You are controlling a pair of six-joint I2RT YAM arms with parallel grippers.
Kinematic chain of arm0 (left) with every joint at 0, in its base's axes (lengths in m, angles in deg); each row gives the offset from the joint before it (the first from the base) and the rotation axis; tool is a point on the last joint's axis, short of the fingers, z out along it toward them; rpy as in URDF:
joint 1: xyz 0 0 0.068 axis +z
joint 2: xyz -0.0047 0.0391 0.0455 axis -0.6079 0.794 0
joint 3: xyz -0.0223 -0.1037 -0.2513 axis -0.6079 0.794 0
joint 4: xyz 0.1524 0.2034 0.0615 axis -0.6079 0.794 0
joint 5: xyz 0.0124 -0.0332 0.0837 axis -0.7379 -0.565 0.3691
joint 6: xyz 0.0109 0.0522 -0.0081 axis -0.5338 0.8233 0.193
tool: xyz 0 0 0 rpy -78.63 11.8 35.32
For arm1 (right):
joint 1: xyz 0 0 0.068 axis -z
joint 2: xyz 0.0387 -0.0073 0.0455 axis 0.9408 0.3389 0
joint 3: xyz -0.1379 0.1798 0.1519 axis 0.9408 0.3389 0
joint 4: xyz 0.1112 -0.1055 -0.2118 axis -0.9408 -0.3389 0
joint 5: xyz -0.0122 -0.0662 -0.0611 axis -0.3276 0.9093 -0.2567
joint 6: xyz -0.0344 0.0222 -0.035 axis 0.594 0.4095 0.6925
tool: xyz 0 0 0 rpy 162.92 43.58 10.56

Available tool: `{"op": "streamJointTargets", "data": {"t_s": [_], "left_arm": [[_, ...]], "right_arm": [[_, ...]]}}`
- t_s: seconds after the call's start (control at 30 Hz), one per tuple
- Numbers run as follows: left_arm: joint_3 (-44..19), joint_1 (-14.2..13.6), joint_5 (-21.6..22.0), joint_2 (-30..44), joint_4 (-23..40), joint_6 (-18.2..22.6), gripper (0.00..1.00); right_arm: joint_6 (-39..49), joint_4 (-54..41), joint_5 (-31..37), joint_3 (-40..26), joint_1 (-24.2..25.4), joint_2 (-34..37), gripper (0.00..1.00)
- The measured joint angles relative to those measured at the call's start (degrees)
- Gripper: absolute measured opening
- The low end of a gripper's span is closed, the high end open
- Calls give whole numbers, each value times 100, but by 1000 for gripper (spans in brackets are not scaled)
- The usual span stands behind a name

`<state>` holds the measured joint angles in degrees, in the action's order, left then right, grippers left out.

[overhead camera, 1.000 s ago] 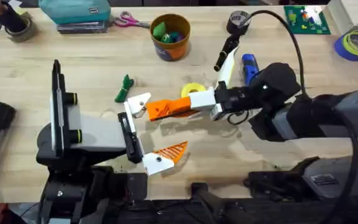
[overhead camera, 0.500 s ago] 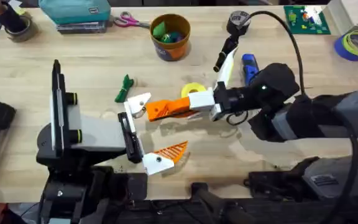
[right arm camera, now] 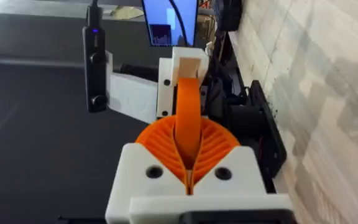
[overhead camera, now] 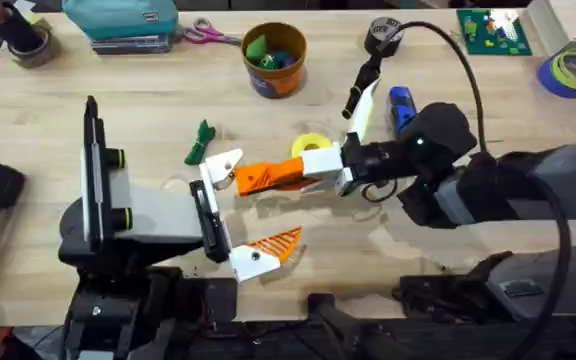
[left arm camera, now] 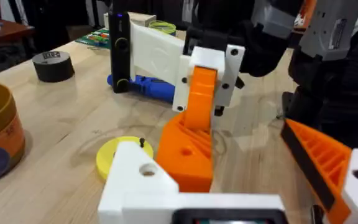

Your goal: Pick up the gripper from the table and insert it into the empty holder that is missing its gripper. Then pick up a screw, insert it into the mounting hole, and use the screwdriver to tighten it. Finally, clean up the table by picking up the vegetable and placing it into the bucket.

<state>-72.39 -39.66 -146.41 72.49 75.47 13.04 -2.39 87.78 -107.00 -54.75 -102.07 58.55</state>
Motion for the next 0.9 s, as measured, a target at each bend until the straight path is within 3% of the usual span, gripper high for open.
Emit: {"op": "streamJointTargets", "data": {"t_s": [0.9], "left_arm": [[0,0,-1,0,0,3,986]], "right_arm": [[9,97,188,0,-39,39,8]]}}
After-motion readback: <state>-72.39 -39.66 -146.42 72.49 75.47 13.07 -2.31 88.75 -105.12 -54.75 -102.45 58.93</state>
